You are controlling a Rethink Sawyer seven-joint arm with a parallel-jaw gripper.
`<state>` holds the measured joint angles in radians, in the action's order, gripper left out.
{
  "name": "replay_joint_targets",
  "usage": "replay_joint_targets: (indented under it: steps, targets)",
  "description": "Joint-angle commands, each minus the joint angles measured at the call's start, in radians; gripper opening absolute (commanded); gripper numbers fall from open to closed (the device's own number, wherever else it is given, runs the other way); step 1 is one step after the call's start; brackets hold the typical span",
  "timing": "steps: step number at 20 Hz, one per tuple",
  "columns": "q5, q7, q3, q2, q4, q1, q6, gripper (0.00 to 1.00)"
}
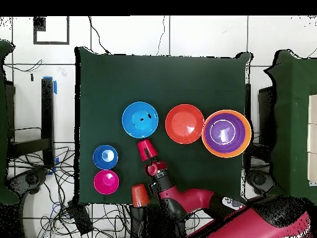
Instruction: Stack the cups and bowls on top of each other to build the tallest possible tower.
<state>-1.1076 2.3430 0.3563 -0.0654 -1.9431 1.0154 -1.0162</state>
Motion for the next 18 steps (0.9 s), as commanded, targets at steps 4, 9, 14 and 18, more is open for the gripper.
replay_joint_targets:
  steps: [4, 9, 14, 18]
  targets:
    - [0.234, -0.247, -0.115, -0.066, 0.139, -0.125, -0.191, 1.00]
    - [0.283, -0.145, -0.184, -0.034, 0.141, -0.211, -0.206, 0.00]
    - [0.312, -0.077, -0.220, -0.006, 0.134, -0.256, -0.185, 0.00]
    - [0.347, -0.051, -0.258, 0.027, 0.115, -0.295, -0.199, 0.00]
